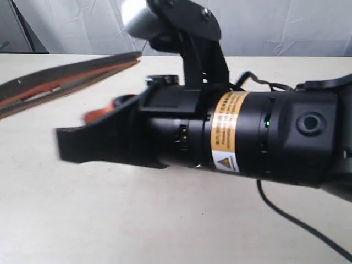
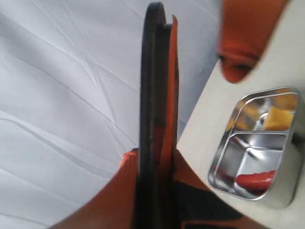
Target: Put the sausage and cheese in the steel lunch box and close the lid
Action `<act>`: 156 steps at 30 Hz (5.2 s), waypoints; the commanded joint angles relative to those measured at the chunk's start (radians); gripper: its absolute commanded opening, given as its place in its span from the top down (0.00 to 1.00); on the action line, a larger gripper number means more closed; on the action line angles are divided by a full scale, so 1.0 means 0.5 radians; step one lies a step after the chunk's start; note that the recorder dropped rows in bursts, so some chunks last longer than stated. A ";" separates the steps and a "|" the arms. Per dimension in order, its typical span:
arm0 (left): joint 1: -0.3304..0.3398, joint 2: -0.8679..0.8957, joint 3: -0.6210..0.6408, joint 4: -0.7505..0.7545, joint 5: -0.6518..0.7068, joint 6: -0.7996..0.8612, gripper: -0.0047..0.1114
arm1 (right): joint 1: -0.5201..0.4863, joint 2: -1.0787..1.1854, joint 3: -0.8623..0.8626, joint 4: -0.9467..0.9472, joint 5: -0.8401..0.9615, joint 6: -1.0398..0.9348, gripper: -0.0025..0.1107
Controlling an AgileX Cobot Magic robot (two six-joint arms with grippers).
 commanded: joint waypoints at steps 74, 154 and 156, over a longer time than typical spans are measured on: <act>-0.162 -0.628 -0.183 0.881 0.544 -0.291 0.96 | -1.996 1.058 -0.468 -2.577 -2.568 2.169 0.98; -0.862 -0.628 0.118 1.552 0.338 -0.607 0.96 | -0.889 0.983 -0.456 -2.437 -2.568 2.163 0.59; -0.862 -0.628 0.118 1.552 0.306 -0.607 0.96 | -0.889 0.983 -0.456 -2.442 -2.568 2.163 0.48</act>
